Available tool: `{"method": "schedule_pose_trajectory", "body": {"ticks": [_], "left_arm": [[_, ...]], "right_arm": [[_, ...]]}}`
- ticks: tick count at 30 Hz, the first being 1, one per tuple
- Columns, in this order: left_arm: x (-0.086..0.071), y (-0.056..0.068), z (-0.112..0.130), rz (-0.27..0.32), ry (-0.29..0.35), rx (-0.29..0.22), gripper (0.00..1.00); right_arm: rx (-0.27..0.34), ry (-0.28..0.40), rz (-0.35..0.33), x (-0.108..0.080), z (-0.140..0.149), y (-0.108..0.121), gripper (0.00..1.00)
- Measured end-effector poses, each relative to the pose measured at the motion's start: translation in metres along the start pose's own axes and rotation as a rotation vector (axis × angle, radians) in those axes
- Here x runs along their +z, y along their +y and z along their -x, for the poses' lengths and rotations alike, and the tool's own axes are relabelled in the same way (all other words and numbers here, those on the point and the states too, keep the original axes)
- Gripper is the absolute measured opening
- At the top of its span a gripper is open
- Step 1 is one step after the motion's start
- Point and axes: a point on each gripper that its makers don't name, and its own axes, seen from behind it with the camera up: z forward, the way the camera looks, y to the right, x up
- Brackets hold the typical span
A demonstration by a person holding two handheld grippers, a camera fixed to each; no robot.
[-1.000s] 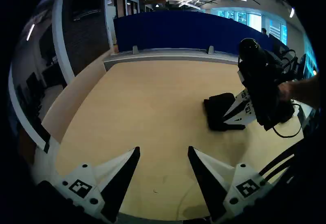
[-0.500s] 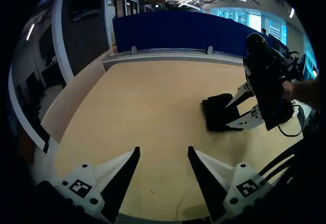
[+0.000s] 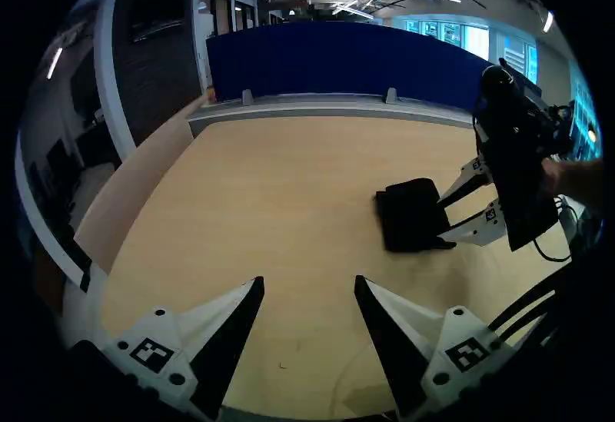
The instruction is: Fold towel
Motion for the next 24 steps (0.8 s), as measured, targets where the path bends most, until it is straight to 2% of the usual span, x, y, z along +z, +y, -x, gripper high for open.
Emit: {"method": "schedule_pose_trajectory", "body": {"ticks": [12, 18, 24], "left_arm": [[0.003, 0.007, -0.006, 0.015, 0.003, 0.006, 0.87], [0.004, 0.012, -0.007, 0.021, 0.003, 0.012, 0.87], [0.002, 0.014, -0.007, 0.023, 0.004, 0.014, 0.87]], "right_arm": [[0.121, -0.031, 0.035, -0.018, 0.052, 0.003, 0.78], [0.150, -0.036, 0.041, -0.017, 0.063, 0.001, 0.78], [0.163, -0.047, 0.055, -0.008, 0.072, -0.001, 0.75]]}}
